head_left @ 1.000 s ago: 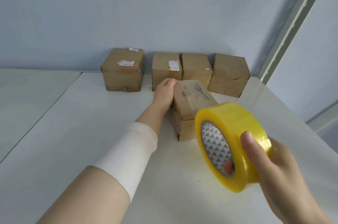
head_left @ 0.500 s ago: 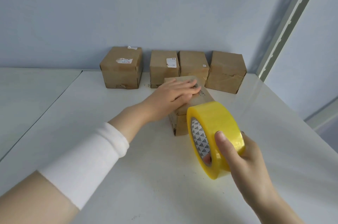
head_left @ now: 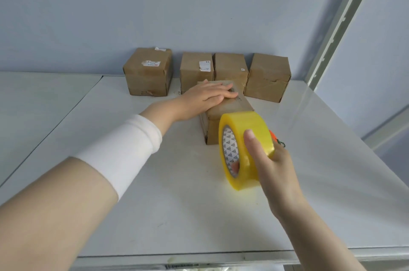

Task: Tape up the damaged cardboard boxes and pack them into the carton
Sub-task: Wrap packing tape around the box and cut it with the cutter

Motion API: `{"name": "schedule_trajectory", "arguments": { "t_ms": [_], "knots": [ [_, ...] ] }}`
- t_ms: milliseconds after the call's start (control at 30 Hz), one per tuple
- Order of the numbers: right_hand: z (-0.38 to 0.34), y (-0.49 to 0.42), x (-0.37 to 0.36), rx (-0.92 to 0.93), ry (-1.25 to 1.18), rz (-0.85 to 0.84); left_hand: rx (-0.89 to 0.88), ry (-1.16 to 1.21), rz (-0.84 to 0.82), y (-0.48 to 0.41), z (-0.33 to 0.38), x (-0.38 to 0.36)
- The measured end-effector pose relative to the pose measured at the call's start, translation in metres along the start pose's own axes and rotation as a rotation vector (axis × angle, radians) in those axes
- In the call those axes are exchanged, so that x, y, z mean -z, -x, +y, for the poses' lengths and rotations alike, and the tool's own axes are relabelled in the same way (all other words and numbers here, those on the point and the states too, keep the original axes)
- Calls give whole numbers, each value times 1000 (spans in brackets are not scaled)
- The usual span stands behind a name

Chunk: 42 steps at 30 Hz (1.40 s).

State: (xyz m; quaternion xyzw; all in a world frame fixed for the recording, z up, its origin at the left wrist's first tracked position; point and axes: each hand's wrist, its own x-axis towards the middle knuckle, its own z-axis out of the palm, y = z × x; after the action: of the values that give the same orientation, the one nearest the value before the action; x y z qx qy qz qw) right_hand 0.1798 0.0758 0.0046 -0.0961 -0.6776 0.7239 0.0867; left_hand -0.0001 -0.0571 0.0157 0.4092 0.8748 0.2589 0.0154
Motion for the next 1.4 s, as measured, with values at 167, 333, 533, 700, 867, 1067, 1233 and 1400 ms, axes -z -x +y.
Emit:
{"name": "schedule_trajectory", "arguments": {
  "t_ms": [167, 333, 533, 700, 867, 1067, 1233, 1400],
  "knots": [
    [0, -15, -4, 9, 68, -62, 126, 10, -58, -14, 18, -1],
    [0, -13, -1, 41, 126, -112, 116, -17, 28, -15, 14, -13],
    [-3, 11, 12, -19, 71, -155, 112, -4, 149, -11, 18, -19],
    [-12, 8, 19, -33, 48, -290, 386, 409, 884, 18, 51, -33],
    [-11, 5, 30, -102, 19, -468, 801, 799, 561, 47, 68, -57],
    [0, -61, 68, 41, 436, -29, 776, 1082, 504, 42, 74, -47],
    [26, -110, 70, 26, 1187, -56, 776, 1067, 491, 43, 69, -47],
    [23, -118, 68, 27, 780, -25, 725, 1030, 448, 43, 64, -46]
  ]
}}
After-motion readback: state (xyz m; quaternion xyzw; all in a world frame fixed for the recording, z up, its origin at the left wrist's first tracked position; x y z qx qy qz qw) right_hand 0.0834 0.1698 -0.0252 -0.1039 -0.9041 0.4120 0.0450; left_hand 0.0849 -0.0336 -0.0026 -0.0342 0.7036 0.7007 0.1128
